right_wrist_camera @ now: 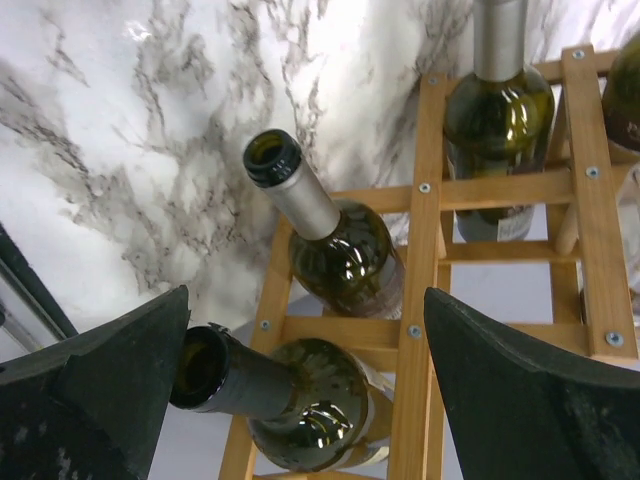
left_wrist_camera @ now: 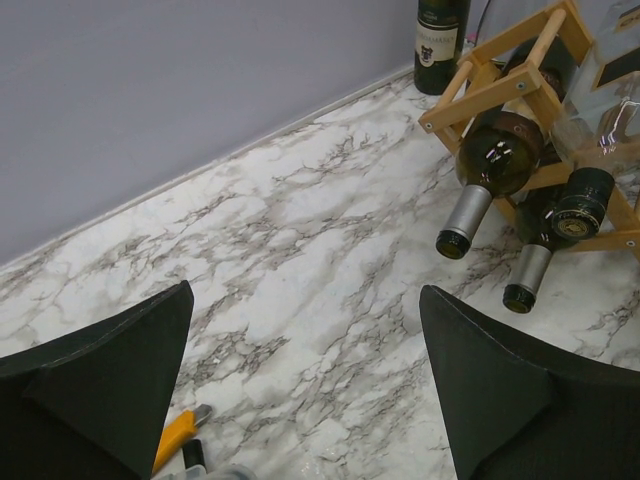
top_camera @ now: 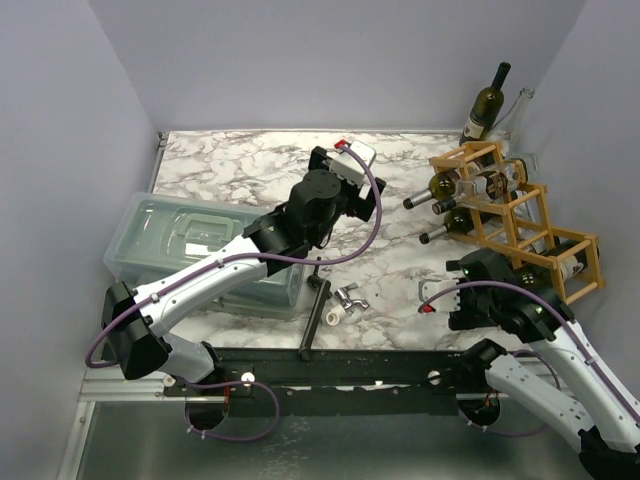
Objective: Put the wine bottle on the wine rack
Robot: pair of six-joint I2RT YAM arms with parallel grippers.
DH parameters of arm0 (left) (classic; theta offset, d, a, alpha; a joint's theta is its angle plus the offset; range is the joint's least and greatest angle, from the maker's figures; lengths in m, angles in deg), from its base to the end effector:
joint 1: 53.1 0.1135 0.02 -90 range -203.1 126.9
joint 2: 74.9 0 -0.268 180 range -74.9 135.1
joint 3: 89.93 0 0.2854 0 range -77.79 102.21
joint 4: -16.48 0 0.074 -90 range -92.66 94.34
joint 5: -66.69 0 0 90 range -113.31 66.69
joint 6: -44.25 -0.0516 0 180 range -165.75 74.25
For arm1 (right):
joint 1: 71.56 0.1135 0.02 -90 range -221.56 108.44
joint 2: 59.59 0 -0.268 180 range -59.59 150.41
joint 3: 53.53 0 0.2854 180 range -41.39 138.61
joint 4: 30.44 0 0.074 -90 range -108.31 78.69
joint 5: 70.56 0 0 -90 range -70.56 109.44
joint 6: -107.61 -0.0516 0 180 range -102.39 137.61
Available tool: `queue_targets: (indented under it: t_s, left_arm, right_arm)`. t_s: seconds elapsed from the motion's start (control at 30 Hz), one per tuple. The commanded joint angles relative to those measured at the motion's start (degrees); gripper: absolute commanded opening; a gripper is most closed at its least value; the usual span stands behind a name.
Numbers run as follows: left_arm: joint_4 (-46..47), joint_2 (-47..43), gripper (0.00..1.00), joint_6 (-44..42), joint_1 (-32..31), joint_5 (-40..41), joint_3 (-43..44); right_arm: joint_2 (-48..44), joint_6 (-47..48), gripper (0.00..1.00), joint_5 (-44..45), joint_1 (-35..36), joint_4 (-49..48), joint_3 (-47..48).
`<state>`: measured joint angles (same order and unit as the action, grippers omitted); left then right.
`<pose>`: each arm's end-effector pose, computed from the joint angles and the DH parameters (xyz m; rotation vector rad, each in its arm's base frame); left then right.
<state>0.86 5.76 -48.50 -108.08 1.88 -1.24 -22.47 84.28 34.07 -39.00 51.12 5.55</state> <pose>0.2353 -0.2976 0.4019 0.5196 1.6187 -0.3083 0.1197 0.0610 0.2751 -1.9643 1.7926 -0.5379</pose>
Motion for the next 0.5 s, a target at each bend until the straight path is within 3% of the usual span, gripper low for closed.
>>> queue_targets:
  t_s: [0.0, 0.3, 0.47]
  left_arm:
    - [1.2, -1.5, 0.96, -0.5, 0.1, 1.9, -0.6]
    - [1.2, -0.9, 0.96, -0.7, 0.1, 1.6, -0.6]
    - [1.0, -1.9, 0.96, -1.8, 0.0, 2.5, -0.7]
  right_arm:
    - [-1.3, -1.8, 0.99, 8.6, 0.1, -3.7, -0.4]
    - [-2.5, -1.8, 1.00, 3.1, 0.1, -4.2, 0.4]
    - [-3.8, -1.3, 1.00, -12.0, 0.1, -5.5, 5.1]
